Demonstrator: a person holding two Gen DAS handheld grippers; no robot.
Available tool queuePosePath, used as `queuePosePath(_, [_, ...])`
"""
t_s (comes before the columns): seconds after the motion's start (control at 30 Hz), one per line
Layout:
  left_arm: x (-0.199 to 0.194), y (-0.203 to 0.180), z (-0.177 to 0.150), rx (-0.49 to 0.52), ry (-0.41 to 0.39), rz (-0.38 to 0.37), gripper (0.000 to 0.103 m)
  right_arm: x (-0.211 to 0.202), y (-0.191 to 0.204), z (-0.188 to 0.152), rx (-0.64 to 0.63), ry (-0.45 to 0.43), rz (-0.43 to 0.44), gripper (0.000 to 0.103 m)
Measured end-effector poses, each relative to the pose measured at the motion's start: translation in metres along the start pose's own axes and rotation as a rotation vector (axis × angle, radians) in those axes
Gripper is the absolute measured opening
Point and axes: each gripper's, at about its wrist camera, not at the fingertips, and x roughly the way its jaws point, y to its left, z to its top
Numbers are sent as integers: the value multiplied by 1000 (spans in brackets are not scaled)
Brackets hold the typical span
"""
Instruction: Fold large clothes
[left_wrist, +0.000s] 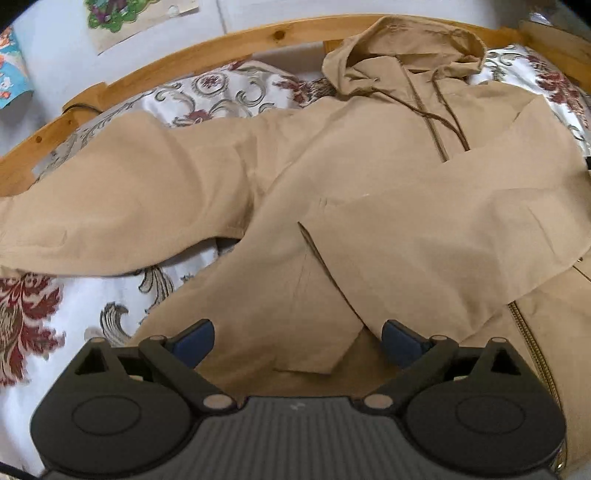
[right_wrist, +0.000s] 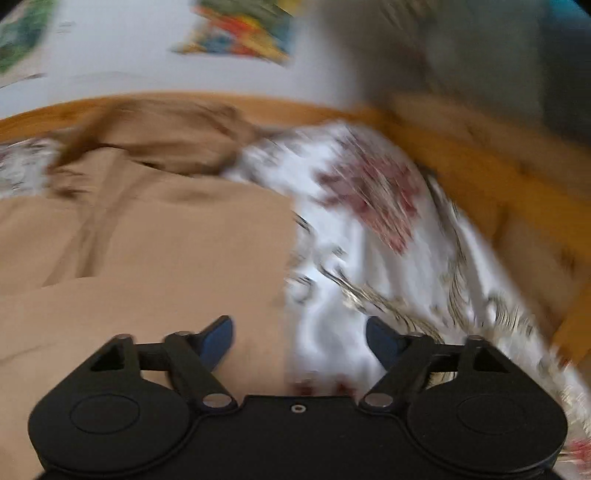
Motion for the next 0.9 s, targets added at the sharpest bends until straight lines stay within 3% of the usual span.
queuePosePath(0.07, [-5, 6, 0, 2, -47, -75, 99, 16, -15, -6, 126, -4, 154, 62])
queuePosePath(0.17, [-1, 8, 3, -34, -69, -153, 99, 25, -6, -11, 52, -36, 205, 62])
queuePosePath(0.23, [10, 0, 9, -35, -55, -153, 99, 23, -1, -14, -2, -52, 205, 62])
queuePosePath(0.33, [28, -17, 18, 1, -31, -78, 94, 10, -1, -21, -44, -61, 207, 59])
queuePosePath(0.4, [40, -25, 20, 26, -4, 1, 91, 3, -4, -27, -42, -30, 209, 51])
queuePosePath(0.47, [45, -29, 18, 41, -3, 18, 92, 0, -6, -33, -46, 14, 211, 21])
queuePosePath(0.57, [46, -26, 14, 12, -16, 19, 92, -12, -8, -33, -52, -18, 202, 11])
queuePosePath(0.67, [47, -19, 10, -30, -3, -6, 92, -30, -10, -28, -45, -74, 114, 2])
queuePosePath(0.8, [46, -17, 9, -4, -7, -11, 92, -17, -8, -35, -91, -20, 95, 4])
queuePosePath(0.9, [45, -13, 8, -4, -2, -14, 93, -23, 2, -19, -122, -106, 26, 18])
